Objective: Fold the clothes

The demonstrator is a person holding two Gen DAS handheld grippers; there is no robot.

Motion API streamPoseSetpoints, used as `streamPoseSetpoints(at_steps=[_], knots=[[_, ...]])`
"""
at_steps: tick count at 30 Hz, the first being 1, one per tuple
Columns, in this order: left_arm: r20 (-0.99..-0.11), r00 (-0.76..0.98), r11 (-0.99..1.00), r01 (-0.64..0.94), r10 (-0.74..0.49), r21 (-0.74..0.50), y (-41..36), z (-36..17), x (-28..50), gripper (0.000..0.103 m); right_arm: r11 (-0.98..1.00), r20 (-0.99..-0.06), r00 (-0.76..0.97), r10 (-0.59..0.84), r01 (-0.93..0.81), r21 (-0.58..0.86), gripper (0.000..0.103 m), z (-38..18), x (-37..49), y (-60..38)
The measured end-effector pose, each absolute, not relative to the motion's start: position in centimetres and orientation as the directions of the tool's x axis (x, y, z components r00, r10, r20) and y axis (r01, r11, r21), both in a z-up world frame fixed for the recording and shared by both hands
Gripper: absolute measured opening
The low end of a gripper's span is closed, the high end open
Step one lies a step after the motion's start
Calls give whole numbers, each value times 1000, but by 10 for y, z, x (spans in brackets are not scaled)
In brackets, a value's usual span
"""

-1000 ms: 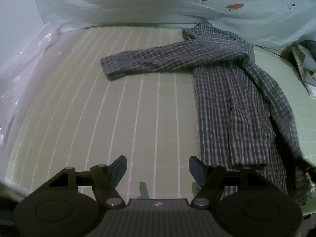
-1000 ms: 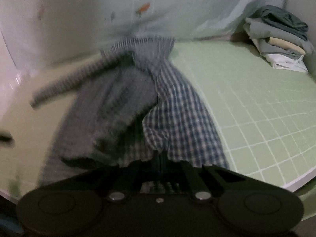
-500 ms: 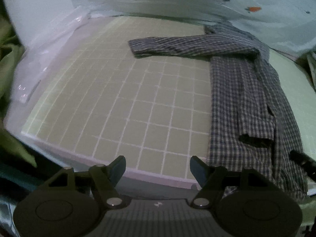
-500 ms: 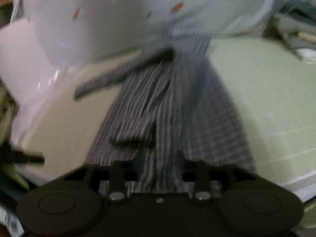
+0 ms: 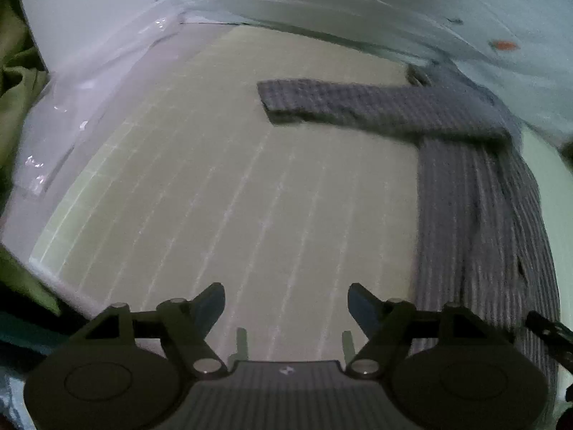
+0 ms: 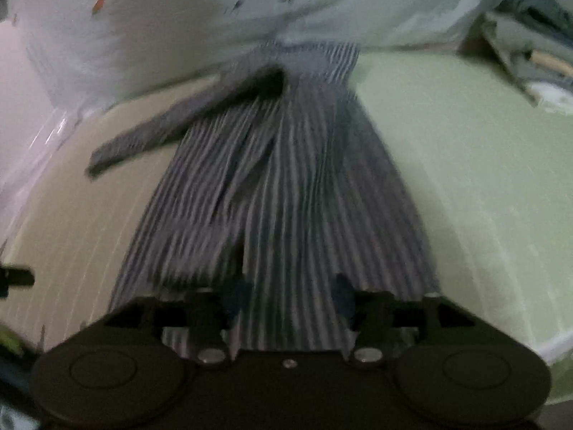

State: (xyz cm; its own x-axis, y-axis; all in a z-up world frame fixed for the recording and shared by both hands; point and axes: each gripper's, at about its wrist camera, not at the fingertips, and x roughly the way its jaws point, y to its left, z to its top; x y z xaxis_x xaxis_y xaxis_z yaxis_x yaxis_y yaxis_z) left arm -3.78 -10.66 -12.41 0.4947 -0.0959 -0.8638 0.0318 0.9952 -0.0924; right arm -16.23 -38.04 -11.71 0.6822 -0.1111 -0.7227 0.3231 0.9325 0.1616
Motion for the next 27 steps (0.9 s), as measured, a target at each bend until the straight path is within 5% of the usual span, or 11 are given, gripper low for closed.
streamPoseSetpoints(at_steps=[1,3,17,22,26,27], knots=[[-864,494,995,22,-99,-102,-104,-126,-23,79,929,-710,693,-126,332,160,93,-114,-152,-384],[-863,493,993,8,-104,-115,-101,-130,9,80,929,-684,715,-141,335,158,103,-107,-135,-393],[-855,497,982,-31,-146,-186,-86,-159,193,79,849,-694,656,-296,514,124,103,-97,-14,-434],[-846,503,981,23,-178,-193,-95,-161,201,63,819,-731,600,-324,565,100,103,-102,-5,-438],[-838,506,978,66,-204,-198,-103,-163,208,43,789,-739,581,-341,605,112,103,-105,-7,-440],[-836,507,977,77,-211,-199,-105,-163,209,31,787,-739,579,-345,607,109,103,-105,-8,-439]])
